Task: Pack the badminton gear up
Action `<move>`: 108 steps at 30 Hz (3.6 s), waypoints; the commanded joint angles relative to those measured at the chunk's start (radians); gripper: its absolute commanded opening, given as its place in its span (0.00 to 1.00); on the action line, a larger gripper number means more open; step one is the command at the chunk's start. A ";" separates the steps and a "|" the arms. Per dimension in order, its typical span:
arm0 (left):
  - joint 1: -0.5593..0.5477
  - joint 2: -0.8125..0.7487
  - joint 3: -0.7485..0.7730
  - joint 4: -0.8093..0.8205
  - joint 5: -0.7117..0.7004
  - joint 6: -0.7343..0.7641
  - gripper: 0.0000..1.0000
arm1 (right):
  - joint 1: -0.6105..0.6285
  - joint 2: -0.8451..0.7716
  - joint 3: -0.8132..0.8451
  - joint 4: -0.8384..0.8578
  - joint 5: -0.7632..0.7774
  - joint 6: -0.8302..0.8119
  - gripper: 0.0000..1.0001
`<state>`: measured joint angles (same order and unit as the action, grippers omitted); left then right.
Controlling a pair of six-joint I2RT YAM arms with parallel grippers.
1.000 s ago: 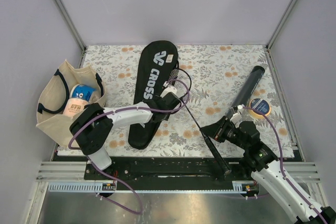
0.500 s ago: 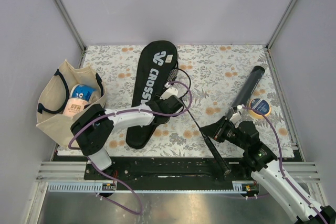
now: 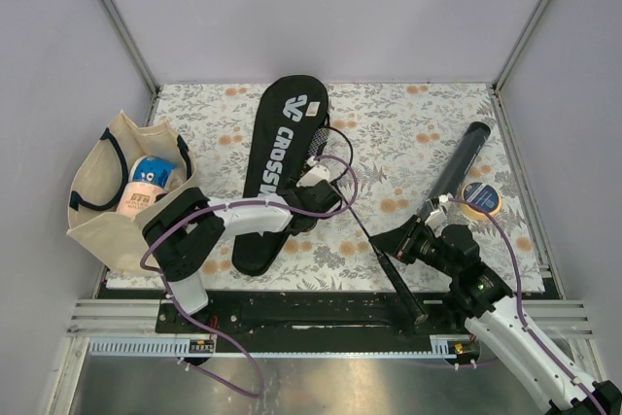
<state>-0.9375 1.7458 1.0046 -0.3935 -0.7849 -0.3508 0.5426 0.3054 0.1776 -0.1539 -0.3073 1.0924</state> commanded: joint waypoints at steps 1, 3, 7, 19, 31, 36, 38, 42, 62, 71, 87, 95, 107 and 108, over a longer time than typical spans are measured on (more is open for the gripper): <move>0.012 0.001 0.012 0.042 -0.048 0.010 0.48 | 0.000 -0.003 0.007 0.114 0.031 -0.008 0.00; 0.016 0.003 0.011 0.041 -0.054 0.010 0.48 | -0.001 -0.002 0.007 0.117 0.031 -0.006 0.00; 0.035 0.011 0.012 0.025 -0.047 0.003 0.45 | 0.000 -0.002 0.003 0.117 0.030 -0.003 0.00; 0.040 -0.006 0.023 0.005 0.015 -0.013 0.00 | 0.000 0.006 -0.016 0.143 0.020 0.011 0.00; 0.031 -0.224 -0.018 0.079 0.338 -0.128 0.00 | 0.007 0.127 -0.033 0.300 -0.004 0.050 0.00; 0.026 -0.230 -0.029 0.091 0.368 -0.119 0.00 | 0.014 0.214 -0.029 0.376 -0.019 0.052 0.00; 0.023 -0.236 -0.032 0.096 0.377 -0.120 0.00 | 0.019 0.268 -0.027 0.425 -0.026 0.052 0.00; 0.023 -0.259 -0.046 0.113 0.404 -0.140 0.00 | 0.042 0.404 -0.004 0.542 0.013 0.046 0.00; 0.023 -0.439 -0.195 0.223 0.624 -0.353 0.00 | 0.183 1.201 0.279 1.001 0.249 -0.080 0.00; 0.022 -0.542 -0.288 0.349 0.711 -0.526 0.00 | 0.229 1.400 0.385 1.050 0.387 -0.074 0.00; 0.023 -0.516 -0.334 0.395 0.656 -0.606 0.00 | 0.315 1.514 0.481 0.946 0.528 -0.006 0.05; 0.022 -0.568 -0.422 0.461 0.607 -0.711 0.00 | 0.323 1.500 0.508 0.945 0.609 0.030 0.00; 0.020 -0.588 -0.494 0.550 0.556 -0.755 0.00 | 0.338 1.533 0.520 0.941 0.567 0.057 0.33; 0.020 -0.586 -0.486 0.544 0.555 -0.752 0.00 | 0.336 1.508 0.522 0.921 0.550 0.037 0.37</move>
<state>-0.8883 1.1797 0.5129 0.0750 -0.2840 -1.0763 0.8913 1.8709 0.6666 0.7521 0.1547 1.1564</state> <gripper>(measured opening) 0.028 0.311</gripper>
